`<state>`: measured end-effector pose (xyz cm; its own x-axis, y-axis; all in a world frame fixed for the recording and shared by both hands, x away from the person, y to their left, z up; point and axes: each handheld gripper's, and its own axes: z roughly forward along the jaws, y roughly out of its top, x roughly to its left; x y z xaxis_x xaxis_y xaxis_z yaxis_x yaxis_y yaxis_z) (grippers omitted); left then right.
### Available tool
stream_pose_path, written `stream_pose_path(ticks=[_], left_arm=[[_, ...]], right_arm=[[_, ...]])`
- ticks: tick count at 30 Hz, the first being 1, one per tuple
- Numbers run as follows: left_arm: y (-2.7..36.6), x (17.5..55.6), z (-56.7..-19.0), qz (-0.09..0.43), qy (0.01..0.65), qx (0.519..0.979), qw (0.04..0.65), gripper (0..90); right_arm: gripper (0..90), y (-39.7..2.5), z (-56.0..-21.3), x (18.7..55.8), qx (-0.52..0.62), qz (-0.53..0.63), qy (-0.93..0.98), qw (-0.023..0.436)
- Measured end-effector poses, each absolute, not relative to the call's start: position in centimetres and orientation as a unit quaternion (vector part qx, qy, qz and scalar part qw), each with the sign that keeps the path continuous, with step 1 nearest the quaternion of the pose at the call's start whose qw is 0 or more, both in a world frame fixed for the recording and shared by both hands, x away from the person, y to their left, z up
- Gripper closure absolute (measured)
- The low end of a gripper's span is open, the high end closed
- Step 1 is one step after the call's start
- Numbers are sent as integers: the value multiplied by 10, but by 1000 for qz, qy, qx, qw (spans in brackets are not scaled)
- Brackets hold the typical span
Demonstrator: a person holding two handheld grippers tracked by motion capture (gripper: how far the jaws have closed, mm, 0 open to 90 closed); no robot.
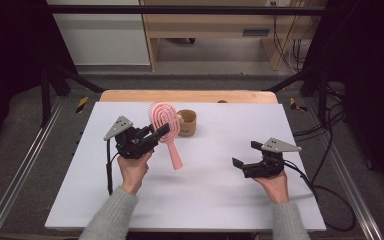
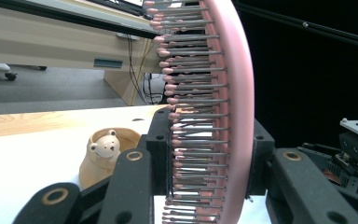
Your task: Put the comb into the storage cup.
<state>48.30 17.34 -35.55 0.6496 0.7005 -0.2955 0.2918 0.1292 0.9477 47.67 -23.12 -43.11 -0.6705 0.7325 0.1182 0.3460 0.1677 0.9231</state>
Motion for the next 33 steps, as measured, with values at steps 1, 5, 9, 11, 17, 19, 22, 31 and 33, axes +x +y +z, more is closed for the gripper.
stream_pose_path(ticks=[1, 5, 9, 11, 17, 19, 22, 31, 33], left_arm=[[174, 483, -355, 159, 387, 641, 643, 630], [176, 485, -352, 163, 387, 641, 642, 629], [177, 485, -350, 165, 387, 642, 641, 629], [177, 486, -348, 167, 386, 643, 640, 630], [178, 488, -344, 173, 387, 643, 638, 629], [178, 490, -341, 175, 386, 642, 638, 629], [177, 492, -340, 176, 387, 642, 638, 629], [177, 499, -338, 182, 388, 643, 635, 629], [177, 501, -338, 182, 388, 642, 635, 629]], right_arm=[[6, -233, -432, 476, 363, 532, 743, 182], [5, -239, -434, 475, 367, 531, 741, 184], [5, -244, -436, 474, 369, 531, 740, 186], [5, -248, -437, 473, 371, 533, 737, 187], [4, -253, -441, 472, 375, 530, 738, 185], [4, -253, -442, 472, 375, 522, 743, 185], [4, -253, -443, 472, 375, 523, 744, 182], [4, -257, -445, 469, 377, 525, 741, 182], [4, -259, -445, 468, 376, 524, 742, 184]])
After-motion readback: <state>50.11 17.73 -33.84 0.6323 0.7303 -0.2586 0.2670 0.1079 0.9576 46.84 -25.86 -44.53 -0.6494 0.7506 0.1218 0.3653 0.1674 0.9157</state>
